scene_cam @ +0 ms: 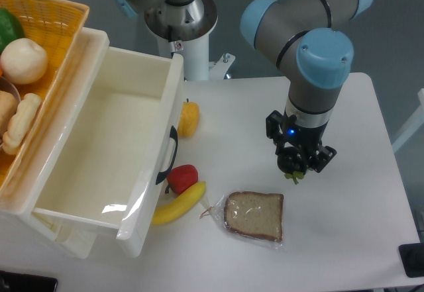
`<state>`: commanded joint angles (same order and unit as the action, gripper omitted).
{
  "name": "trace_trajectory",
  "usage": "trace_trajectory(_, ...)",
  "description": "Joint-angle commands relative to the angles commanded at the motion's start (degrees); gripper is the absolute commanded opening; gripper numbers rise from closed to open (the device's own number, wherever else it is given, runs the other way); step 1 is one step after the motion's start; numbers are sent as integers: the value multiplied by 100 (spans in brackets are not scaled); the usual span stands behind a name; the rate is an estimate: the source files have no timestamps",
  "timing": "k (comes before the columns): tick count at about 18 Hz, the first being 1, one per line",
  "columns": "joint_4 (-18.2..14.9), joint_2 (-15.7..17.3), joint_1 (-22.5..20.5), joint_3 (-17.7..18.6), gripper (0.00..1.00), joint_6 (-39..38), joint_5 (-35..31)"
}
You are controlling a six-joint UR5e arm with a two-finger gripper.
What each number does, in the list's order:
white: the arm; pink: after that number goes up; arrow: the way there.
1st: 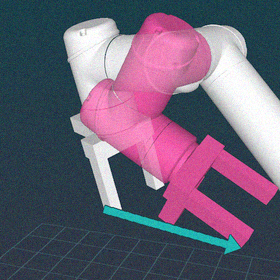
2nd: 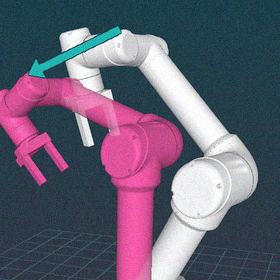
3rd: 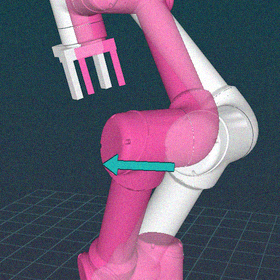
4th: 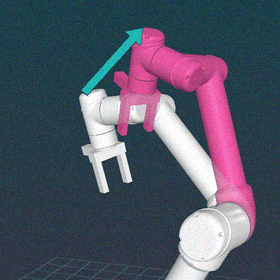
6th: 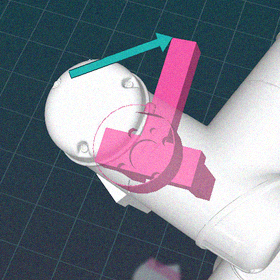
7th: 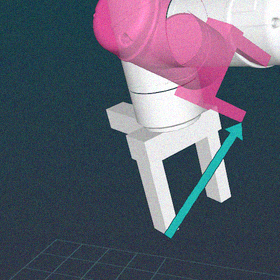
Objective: Place the mangosteen in the upper white drawer
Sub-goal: 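Lift the held dark mangosteen upward with the gripper, then carry the mangosteen over the open white drawer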
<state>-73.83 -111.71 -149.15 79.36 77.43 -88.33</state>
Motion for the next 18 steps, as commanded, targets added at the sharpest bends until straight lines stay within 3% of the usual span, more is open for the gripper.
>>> trace_trajectory(6,0,219,61,44,0,-140,79)
trace_trajectory(18,9,1467,263,492,0,-738,1756)
